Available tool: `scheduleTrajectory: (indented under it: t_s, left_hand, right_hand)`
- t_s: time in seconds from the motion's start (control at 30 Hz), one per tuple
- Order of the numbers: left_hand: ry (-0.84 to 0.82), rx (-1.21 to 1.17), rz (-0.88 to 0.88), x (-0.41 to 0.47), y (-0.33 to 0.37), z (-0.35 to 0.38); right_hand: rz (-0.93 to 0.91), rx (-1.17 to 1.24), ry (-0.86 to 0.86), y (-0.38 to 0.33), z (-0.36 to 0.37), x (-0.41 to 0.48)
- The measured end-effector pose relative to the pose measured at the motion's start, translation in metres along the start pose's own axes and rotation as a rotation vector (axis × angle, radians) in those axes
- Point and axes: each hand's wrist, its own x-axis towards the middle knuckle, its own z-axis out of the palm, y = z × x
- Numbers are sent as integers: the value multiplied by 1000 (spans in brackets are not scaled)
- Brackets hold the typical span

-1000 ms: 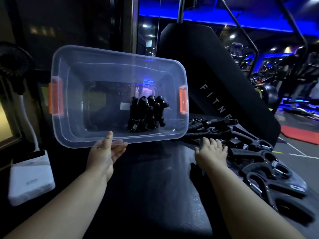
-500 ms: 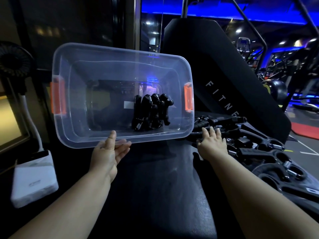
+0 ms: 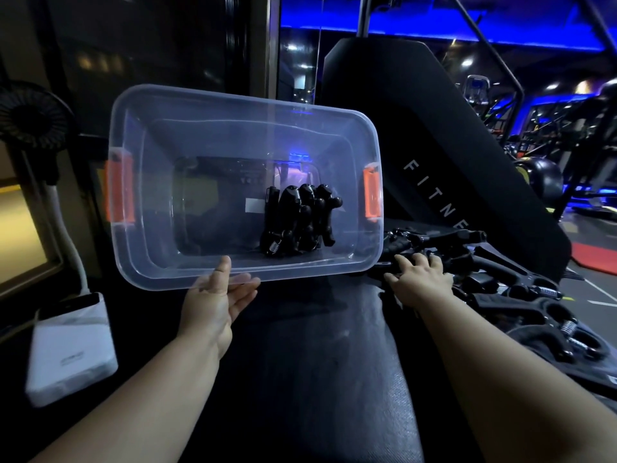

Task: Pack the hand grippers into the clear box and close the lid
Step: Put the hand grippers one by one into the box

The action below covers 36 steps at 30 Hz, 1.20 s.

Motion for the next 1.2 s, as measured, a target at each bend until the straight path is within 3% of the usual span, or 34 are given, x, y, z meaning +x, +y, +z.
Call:
scheduleTrajectory:
  t_s: [0.43,0.6,1.2]
  left_hand:
    - [-7,9,-6,-2,1,1]
    - [-8,10,-9,-2,1,0]
    - [0,-6,-28,0,1,-2]
  right_hand:
    - [49,14,29,-10,-1,-18]
    - [85,-84,47,-17,0,-28]
    - [-65,-8,182,-8,-2,-47]
